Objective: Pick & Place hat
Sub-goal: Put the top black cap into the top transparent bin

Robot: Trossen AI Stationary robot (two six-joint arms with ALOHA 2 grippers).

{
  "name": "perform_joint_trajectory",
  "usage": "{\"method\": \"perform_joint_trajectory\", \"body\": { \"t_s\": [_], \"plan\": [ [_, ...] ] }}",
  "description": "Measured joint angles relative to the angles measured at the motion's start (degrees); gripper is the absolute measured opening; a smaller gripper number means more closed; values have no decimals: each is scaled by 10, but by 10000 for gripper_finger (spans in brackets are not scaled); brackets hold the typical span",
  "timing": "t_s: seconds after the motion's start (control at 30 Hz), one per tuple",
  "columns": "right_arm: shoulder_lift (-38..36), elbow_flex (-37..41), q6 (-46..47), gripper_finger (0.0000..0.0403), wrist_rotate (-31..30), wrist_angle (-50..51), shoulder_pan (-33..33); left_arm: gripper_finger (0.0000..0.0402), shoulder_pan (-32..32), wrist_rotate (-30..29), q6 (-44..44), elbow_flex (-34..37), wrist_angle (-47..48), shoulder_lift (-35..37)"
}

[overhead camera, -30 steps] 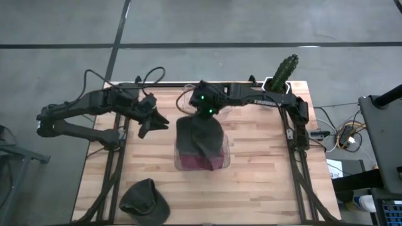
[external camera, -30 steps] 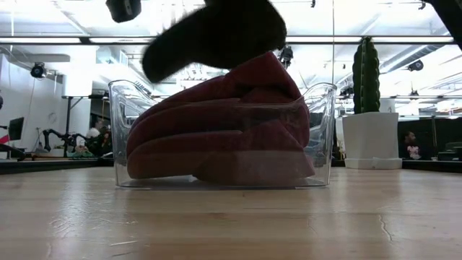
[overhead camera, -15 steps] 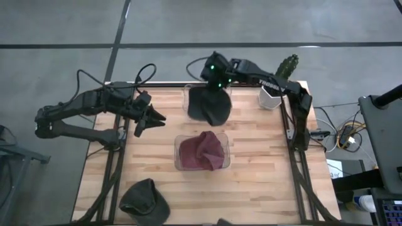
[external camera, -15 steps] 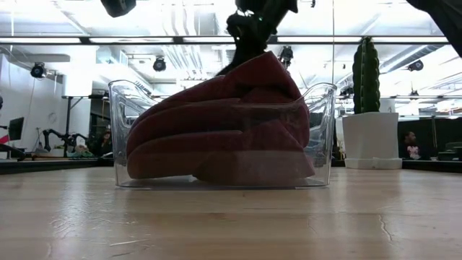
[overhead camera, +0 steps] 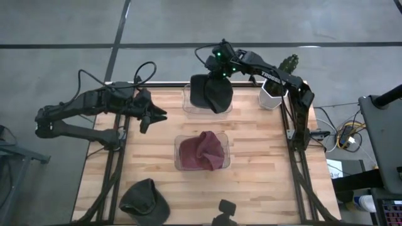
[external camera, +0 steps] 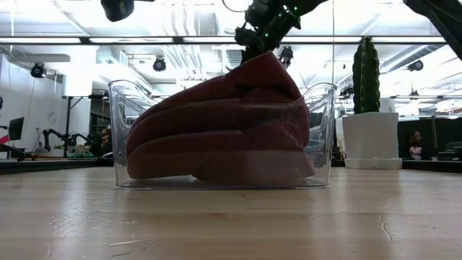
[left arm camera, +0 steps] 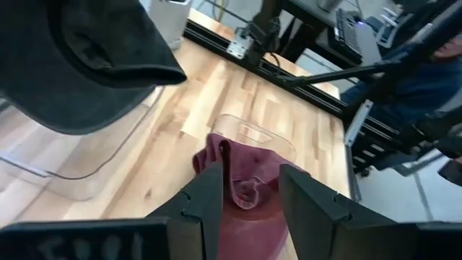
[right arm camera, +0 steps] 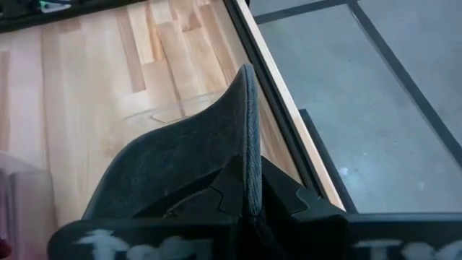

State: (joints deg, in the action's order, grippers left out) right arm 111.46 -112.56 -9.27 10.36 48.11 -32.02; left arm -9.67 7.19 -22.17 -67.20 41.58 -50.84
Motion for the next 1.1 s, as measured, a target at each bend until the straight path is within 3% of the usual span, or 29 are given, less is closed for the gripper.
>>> {"method": "perform_joint_trajectory", "body": {
  "t_s": [0.37, 0.9, 1.0, 1.1],
  "plan": [
    [1, 79, -10, 13, 25, -56, -5, 128, 0, -29, -3, 0, 0, 0],
    [49, 94, -3, 13, 47, -91, -4, 128, 0, -28, -15, 0, 15, 1],
    [50, 96, 5, 30, 33, -112, -3, 128, 0, -28, -16, 0, 15, 1],
    [50, 97, 2, 74, 33, -117, -3, 128, 0, -28, -17, 0, 15, 1]
  ]
}}
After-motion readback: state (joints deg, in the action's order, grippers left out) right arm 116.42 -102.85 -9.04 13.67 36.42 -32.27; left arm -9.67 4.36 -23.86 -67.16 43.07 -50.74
